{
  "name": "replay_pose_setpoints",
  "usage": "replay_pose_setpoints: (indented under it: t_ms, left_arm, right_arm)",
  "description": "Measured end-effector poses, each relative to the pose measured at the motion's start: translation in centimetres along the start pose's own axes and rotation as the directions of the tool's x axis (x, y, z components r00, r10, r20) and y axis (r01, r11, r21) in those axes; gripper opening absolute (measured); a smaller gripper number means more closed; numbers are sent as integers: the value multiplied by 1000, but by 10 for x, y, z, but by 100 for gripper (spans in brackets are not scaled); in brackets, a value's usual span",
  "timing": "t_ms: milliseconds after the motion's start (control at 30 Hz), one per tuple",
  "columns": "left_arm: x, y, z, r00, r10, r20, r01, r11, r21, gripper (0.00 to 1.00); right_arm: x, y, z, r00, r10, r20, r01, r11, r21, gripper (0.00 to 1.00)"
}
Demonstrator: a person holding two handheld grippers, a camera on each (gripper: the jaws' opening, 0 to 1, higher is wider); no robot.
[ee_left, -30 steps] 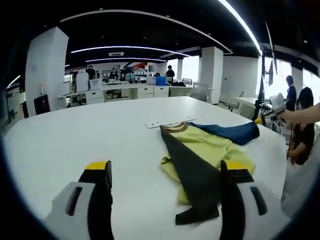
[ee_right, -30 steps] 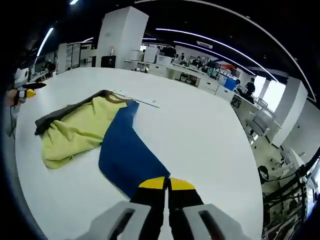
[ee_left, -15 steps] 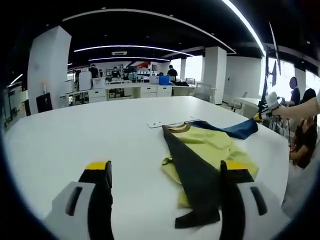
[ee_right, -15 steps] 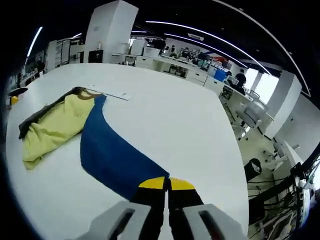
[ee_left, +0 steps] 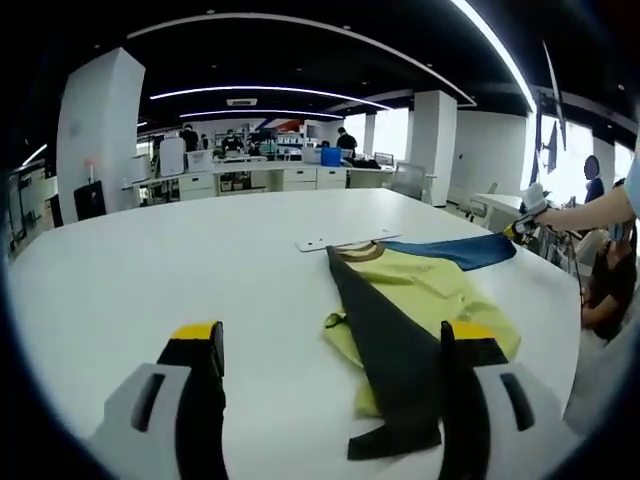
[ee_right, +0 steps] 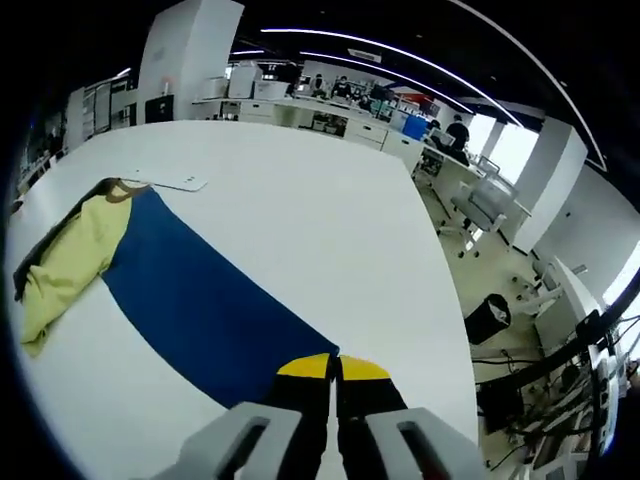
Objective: Fold the garment on the visible template until the final outline fits inside the template.
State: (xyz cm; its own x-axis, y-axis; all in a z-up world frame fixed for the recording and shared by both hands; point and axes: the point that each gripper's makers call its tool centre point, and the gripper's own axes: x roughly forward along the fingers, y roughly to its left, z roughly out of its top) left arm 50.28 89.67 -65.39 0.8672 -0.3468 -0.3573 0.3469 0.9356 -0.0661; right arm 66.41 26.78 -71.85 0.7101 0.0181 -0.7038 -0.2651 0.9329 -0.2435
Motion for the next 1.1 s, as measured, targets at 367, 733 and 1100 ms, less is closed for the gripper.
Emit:
replay_pose_setpoints:
  t_ms: [367,733,1100]
  left_arm:
    - [10,-4,-9,1000,-4,-21,4,1000,-14,87]
    - [6,0,-14,1000,7,-22,-8,999,-32,86]
    - [5,-4,-16,1000,-3,-15,2,999,-39,87]
  right_arm:
    - [25,-8,1,999,-3,-37,3,1000,-12,0]
    - [26,-21,4,1000,5,15,-7,994,107,7]
    - [-14,15,9,989,92,117,-100,993,66,56]
